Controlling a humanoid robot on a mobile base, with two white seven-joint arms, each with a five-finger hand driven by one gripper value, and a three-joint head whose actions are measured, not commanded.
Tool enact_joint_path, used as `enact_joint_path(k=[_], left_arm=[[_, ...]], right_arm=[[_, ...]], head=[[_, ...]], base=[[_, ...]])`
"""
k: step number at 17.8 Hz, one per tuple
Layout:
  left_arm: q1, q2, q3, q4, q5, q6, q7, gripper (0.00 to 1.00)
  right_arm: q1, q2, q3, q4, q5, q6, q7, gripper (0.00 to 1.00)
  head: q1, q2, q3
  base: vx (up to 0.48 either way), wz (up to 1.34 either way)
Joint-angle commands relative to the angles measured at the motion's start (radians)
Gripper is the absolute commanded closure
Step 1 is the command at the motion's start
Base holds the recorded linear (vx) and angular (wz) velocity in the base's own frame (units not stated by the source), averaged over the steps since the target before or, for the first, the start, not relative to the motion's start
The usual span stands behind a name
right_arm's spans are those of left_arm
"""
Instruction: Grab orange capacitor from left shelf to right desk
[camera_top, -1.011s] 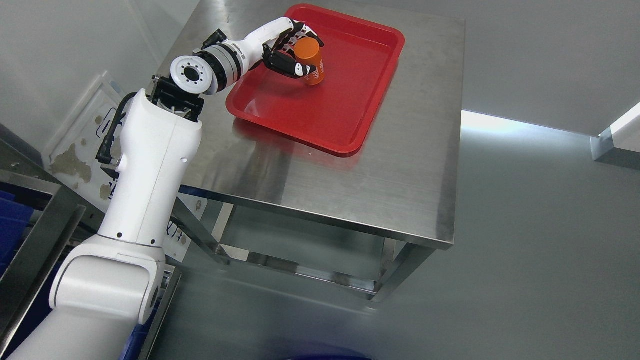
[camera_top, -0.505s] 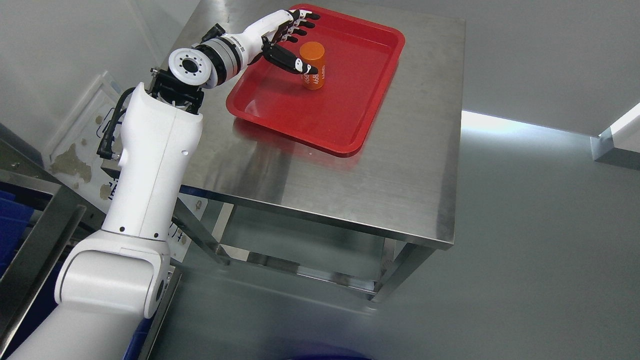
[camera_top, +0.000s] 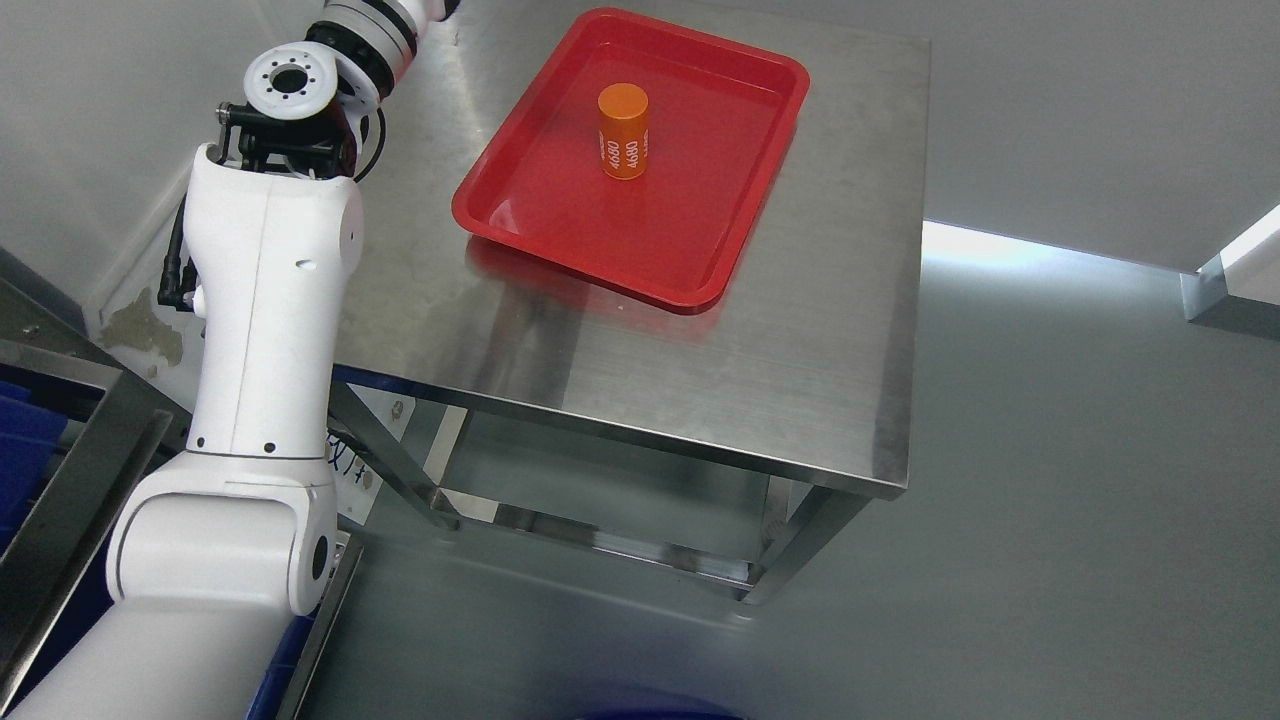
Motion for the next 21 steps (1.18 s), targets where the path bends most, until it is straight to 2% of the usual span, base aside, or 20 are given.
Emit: enact_joint_path(k=[1, 7, 11, 14, 21], left_arm=[[0.110, 0.009, 0.125, -0.095, 0.171, -0.011, 0.074, 0.00], [0.290, 0.009, 0.066, -0.252, 0.222, -0.012, 0.074, 0.00], [0.400, 0.009, 0.028, -0.270, 0.220, -0.017, 0.074, 0.00], [0.406, 0.009, 0.025, -0.307, 0.220, -0.049, 0.075, 0.00], [0.394, 0.009, 0.036, -0.322, 0.219, -0.051, 0.082, 0.00]], right_arm=[[0.020, -0.017, -0.012, -0.017, 0.005, -0.001, -0.001, 0.00], [0.020, -0.017, -0.012, -0.017, 0.005, -0.001, -0.001, 0.00], [0.020, -0.017, -0.012, -0.017, 0.005, -0.001, -0.001, 0.00], [0.020, -0.017, -0.012, -0.017, 0.005, -0.001, -0.001, 0.00], [0.020, -0.017, -0.012, -0.017, 0.005, -0.001, -0.001, 0.00]], head=[[0.0000, 0.000, 0.000], [0.0000, 0.000, 0.000], [0.0000, 0.000, 0.000], [0.0000, 0.000, 0.000], [0.0000, 0.000, 0.000]], base=[[0.000, 0.00], [0.000, 0.00], [0.000, 0.00], [0.000, 0.00], [0.000, 0.00]])
